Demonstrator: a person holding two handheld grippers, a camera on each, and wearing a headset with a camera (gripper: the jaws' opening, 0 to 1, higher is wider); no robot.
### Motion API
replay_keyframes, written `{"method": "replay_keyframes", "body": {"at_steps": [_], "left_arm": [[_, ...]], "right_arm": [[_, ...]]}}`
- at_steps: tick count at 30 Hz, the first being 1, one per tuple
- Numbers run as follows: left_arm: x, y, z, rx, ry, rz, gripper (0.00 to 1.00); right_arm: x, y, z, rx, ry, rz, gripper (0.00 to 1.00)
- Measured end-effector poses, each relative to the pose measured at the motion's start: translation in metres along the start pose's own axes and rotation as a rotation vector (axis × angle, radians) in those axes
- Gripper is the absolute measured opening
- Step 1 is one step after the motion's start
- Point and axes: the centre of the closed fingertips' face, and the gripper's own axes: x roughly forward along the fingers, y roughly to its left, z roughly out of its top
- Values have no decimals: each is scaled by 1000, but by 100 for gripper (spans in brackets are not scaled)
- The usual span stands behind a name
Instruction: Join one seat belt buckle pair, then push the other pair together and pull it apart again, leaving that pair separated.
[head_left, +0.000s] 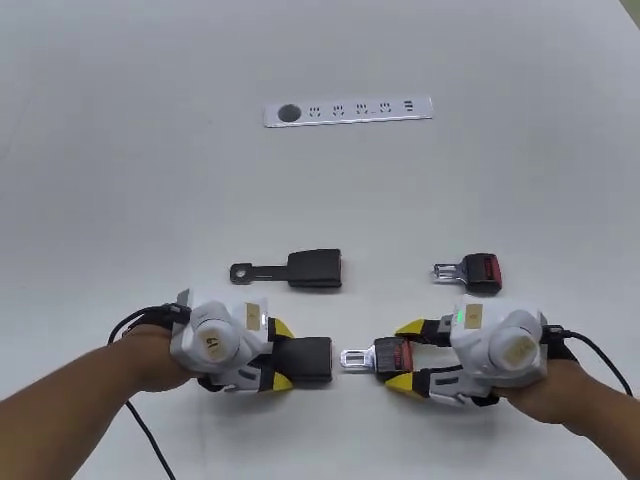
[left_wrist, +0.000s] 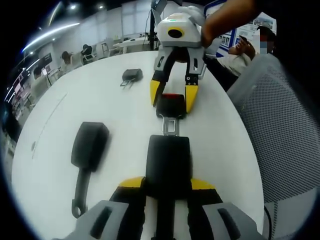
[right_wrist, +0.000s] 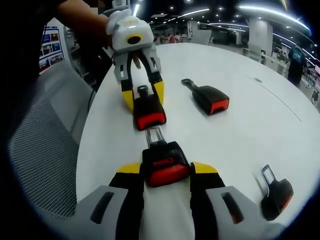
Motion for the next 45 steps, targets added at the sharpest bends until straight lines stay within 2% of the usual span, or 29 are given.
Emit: {"method": "replay_keyframes", "body": {"at_steps": [4,5,12,22,35,44,45], "left_arm": [[0,0,0,-5,4,-1,33],[0,0,0,-1,6,-2,33],[1,-1,1,-4,14,-1,33],[2,-1,0,5,23,-5,33],[2,-1,1,23,50,-18,32],[2,-1,0,24,52,-20,32],[1,-2,-1,33,60,-35,32]], "right_arm": [[5,5,5,-1,-3,-3,34],[6,6,6,-29,5,-9,34],[13,11,9,-22,12,-10,34],[17,6,7,-8,13,-10,34],[29,9,12,0,8,-9,34],[34,10,14,9,7,-18,34],[35,8,8,14,38,-29,34]]}}
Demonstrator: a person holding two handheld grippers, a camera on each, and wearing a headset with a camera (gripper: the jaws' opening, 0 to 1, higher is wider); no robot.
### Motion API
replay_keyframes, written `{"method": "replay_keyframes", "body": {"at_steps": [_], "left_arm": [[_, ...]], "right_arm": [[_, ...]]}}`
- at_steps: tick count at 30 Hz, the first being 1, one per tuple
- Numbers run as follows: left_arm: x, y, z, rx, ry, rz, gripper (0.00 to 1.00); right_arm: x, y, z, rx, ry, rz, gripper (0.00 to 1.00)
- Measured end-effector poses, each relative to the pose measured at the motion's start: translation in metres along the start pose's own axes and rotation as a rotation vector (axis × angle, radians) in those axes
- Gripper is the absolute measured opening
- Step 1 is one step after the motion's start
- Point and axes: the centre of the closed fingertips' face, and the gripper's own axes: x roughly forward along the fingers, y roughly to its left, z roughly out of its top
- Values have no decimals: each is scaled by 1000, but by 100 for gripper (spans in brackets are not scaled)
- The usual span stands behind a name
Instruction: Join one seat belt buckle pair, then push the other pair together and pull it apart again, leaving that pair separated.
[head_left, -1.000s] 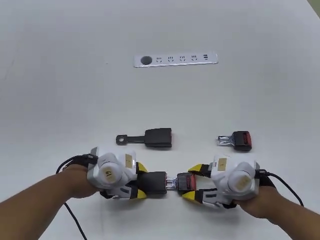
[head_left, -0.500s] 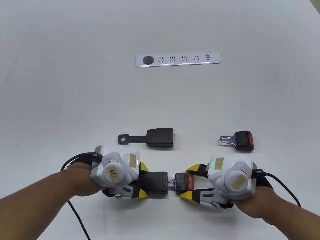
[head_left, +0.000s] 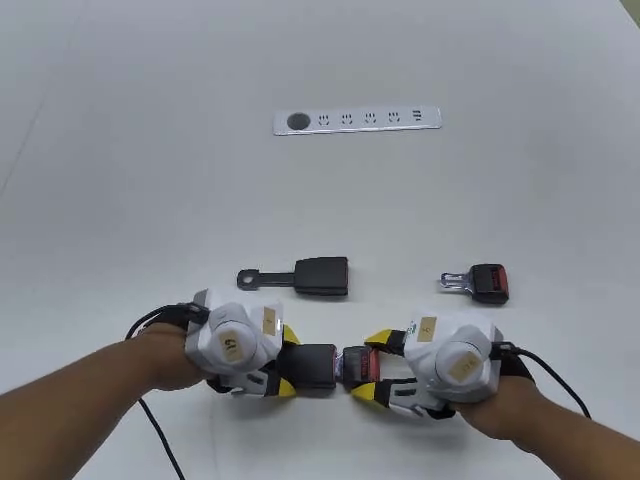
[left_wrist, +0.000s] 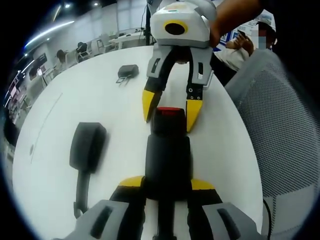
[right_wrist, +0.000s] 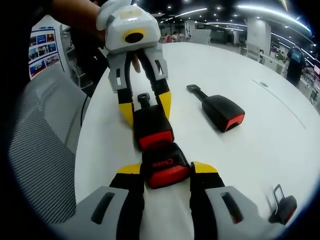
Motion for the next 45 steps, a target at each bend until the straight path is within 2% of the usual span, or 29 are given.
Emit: {"method": "replay_keyframes", "body": {"at_steps": [1,12,15,17,21,24,30,36,45], "left_arm": [[0,1,0,-7,-1,6,32],[0,3,-1,4,0,0,33],[-1,3,-1,3,-20,1,33],[-2,3,-1,-6,-48,0,33],[-2,2,1,2,-60,-3,33],[-2,2,0,0,-92,-9,32],[-3,2,2,4,-119,-10,32],[-3,1,3,2,-142,-19,32],[-4,1,4,7,-172,-20,32]], "right_arm": [[4,0,1,-9,-18,8,34],[1,2,6,-19,-19,10,34],[1,3,7,-40,-18,18,34],[1,3,7,-39,-21,29,33],[-1,5,7,-45,-38,50,33],[-2,3,6,-59,-47,64,33],[-8,7,10,-95,-65,103,32],[-11,8,10,-116,-83,110,31],[-13,4,11,-105,-127,121,31]]}}
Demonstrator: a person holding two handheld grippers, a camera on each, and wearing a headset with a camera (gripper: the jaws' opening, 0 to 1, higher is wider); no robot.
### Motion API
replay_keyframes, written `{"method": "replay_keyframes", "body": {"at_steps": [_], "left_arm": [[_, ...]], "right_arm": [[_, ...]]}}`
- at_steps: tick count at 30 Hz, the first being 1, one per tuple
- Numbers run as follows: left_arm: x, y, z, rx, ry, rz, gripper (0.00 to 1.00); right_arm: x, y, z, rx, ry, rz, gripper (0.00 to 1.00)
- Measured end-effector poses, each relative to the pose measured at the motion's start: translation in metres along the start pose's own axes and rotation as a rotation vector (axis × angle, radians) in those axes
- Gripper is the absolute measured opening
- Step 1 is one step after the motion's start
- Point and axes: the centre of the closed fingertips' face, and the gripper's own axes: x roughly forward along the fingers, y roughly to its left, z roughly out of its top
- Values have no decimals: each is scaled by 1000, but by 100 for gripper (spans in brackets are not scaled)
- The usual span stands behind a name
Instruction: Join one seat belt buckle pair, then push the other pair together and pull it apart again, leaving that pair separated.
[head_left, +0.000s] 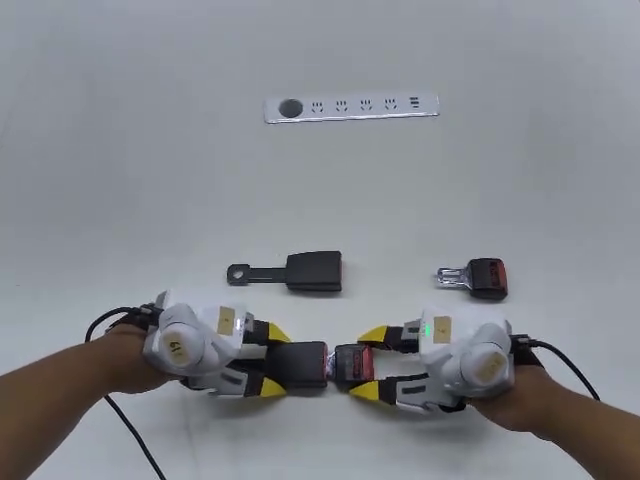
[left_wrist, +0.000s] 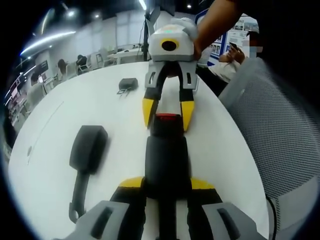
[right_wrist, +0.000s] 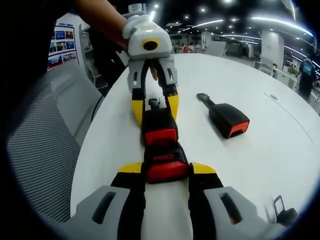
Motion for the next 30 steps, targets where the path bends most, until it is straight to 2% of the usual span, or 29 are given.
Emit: {"method": "replay_keyframes", "body": {"at_steps": [9,21,26,30], "left_arm": [[-1,2,-2,-5,-22,-9,32],[-1,2,-3,6,-28,-9,32],[-1,2,-2,14,-18,-7,33],[0,2,-4,25,10,-3,33]], "right_arm": [[0,-2,1,3,-32,-7,31],[1,-3,3,17,-54,-5,32],[2,-2,4,4,-50,-9,32],[2,-2,4,3,-39,-15,33]]}}
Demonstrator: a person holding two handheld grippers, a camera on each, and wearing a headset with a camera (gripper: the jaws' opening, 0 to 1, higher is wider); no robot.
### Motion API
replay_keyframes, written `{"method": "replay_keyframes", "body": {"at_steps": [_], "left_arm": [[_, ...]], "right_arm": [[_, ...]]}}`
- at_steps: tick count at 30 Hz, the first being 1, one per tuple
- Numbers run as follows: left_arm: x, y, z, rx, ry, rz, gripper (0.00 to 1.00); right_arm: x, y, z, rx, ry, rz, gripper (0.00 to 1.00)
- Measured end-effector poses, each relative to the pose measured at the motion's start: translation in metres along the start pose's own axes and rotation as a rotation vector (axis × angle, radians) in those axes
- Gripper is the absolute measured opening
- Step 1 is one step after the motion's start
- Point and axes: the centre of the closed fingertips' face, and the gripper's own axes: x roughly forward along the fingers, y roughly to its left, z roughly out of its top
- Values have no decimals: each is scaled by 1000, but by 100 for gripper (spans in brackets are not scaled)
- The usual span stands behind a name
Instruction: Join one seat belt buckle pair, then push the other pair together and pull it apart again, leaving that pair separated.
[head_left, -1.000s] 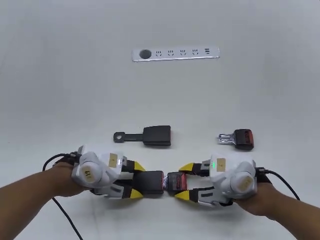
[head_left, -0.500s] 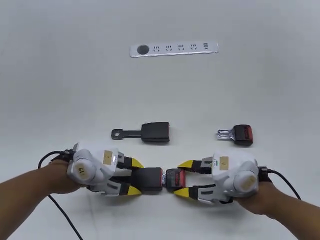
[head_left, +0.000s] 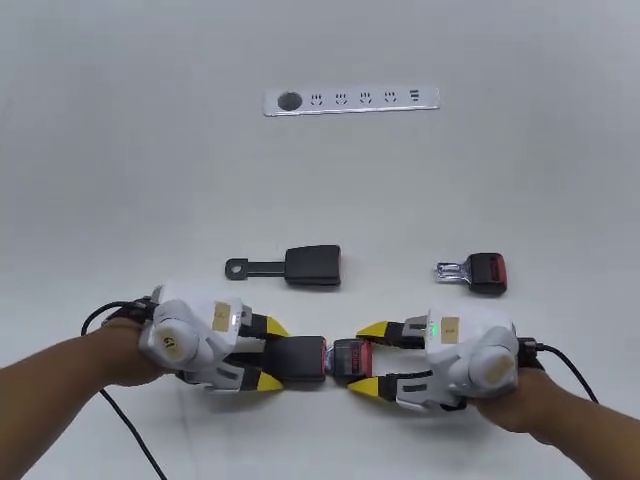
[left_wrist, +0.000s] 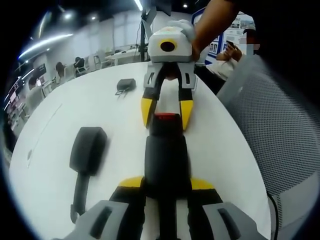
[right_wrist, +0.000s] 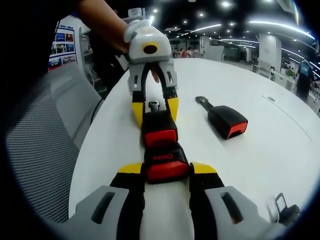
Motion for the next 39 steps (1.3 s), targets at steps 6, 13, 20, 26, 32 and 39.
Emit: {"method": "replay_keyframes", "body": {"at_steps": [6,13,20,26,32,39], "left_arm": [[0,-1,0,5,24,5,33],[0,0,1,15,59,29,36],[-13,1,14,-23,28,56,67],[-33,21,28,-45,-26,142,71],[-45,43,35,-35,-32,180,73],[-56,76,42,-18,-27,214,72]], "right_arm": [[0,0,-1,-25,26,-2,34],[-1,2,1,-16,49,-23,35],[-8,1,24,23,-31,-39,63],[-23,-10,23,18,-21,-72,66],[-45,-34,17,31,-13,-122,68],[-78,-75,-1,49,9,-188,70]]}}
